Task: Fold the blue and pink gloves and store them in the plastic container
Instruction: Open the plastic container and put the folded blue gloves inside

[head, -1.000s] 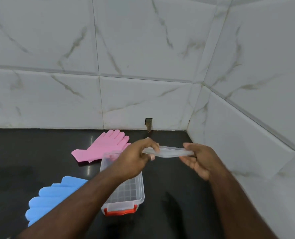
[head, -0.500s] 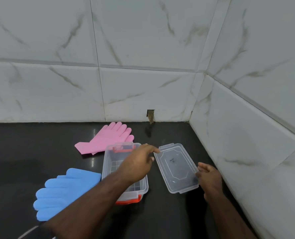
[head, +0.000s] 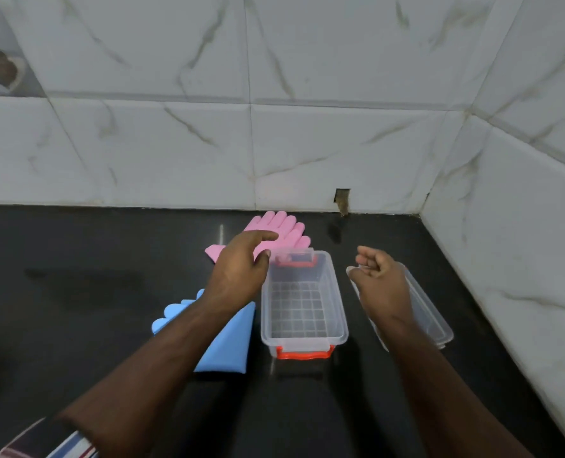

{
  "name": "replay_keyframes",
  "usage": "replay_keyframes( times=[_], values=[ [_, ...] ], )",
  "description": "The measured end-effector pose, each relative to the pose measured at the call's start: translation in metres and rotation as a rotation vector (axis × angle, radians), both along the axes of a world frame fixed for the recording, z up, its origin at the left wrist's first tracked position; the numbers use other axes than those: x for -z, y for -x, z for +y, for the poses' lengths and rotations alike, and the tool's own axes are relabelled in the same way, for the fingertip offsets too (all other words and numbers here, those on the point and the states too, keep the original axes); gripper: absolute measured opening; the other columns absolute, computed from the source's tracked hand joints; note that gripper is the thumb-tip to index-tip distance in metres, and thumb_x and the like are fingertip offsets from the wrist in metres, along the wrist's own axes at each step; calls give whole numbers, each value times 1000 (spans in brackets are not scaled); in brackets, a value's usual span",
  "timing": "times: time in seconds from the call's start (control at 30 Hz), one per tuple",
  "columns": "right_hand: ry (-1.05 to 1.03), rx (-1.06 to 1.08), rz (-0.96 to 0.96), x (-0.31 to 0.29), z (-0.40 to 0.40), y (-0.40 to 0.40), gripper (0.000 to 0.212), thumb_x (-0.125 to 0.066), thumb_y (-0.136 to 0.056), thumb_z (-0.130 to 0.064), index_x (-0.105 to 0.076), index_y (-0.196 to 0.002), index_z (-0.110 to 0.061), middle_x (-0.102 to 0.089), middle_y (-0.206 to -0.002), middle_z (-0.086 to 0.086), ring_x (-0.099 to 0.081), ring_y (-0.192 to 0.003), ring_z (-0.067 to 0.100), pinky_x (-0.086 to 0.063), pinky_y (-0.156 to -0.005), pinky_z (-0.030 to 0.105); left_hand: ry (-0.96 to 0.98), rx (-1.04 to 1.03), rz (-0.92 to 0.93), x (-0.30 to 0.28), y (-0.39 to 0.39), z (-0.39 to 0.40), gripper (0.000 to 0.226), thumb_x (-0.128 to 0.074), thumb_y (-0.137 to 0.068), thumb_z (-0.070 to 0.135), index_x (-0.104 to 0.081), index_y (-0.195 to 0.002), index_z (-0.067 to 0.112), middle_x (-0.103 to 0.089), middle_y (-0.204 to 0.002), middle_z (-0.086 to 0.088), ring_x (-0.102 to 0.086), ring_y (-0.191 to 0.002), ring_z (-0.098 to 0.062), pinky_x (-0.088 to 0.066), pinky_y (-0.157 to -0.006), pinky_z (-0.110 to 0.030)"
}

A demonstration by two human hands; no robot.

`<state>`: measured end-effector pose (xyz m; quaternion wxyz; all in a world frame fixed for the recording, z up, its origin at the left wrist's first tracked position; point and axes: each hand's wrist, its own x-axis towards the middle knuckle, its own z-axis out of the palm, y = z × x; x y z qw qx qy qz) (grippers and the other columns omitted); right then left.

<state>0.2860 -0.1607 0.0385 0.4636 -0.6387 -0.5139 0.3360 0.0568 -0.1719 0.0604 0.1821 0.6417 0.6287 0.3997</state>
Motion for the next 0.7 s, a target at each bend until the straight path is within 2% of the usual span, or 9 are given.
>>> replay_keyframes(
  times=[0.1,0.2,0.23,0.33,0.4,0.5,0.6,0.7],
  values=[
    [19,-39,-42,-2,-4,37,45,-68,-89,-14,-57,-132,-21,-64,-119,-5,-60,-104,9,-52,-87,27,42,-13,2,7,28,-8,33,-57,-96,10,-66,-124,25,-64,-126,7,-54,-92,5,-38,-79,-7],
    [22,-63,-65,-5,-11,76,41,-65,-89,-16,-58,-129,-25,-67,-117,-6,-64,-101,10,-58,-88,39,106,-2,-4,20,57,-16,33,-56,-97,10,-66,-124,23,-70,-111,-5,-57,-66,5,-40,-65,-12],
    [10,-80,-67,-5,-13,89,39,-65,-89,-17,-60,-126,-27,-68,-112,-7,-65,-97,10,-59,-86,40,130,15,13,25,65,-17,33,-56,-97,9,-66,-126,22,-70,-113,-5,-57,-70,3,-42,-67,-12],
    [-27,-145,-104,-5,-28,128,28,-63,-90,-20,-64,-116,-31,-69,-102,-11,-66,-92,8,-59,-85,39,222,115,134,43,85,-17,36,-58,-96,11,-65,-130,21,-64,-130,4,-59,-104,-5,-40,-85,-10],
    [-28,-191,-84,1,-42,151,24,-60,-87,-20,-66,-106,-35,-71,-95,-10,-68,-88,9,-59,-83,42,274,200,211,55,93,-13,39,-61,-94,11,-63,-132,20,-62,-135,4,-58,-121,-11,-38,-96,-14],
    [78,-261,-128,15,-61,175,30,-60,-86,-16,-66,-108,-35,-70,-96,-12,-68,-89,8,-57,-86,38,294,326,287,64,98,-2,41,-61,-92,11,-63,-132,19,-63,-136,0,-55,-128,-17,-43,-105,-28],
    [147,-252,-274,25,-72,179,34,-56,-88,-11,-65,-118,-22,-65,-102,-13,-63,-99,8,-47,-92,22,338,432,414,65,96,8,50,-58,-95,11,-51,-144,15,-52,-148,-5,-46,-138,-21,-37,-113,-33],
    [184,-212,-408,30,-80,177,33,-53,-90,-11,-63,-122,-18,-67,-113,-3,-60,-106,14,-41,-90,23,367,524,568,65,89,18,54,-58,-97,20,-43,-149,14,-45,-153,-7,-40,-141,-23,-34,-116,-38]
  ],
)
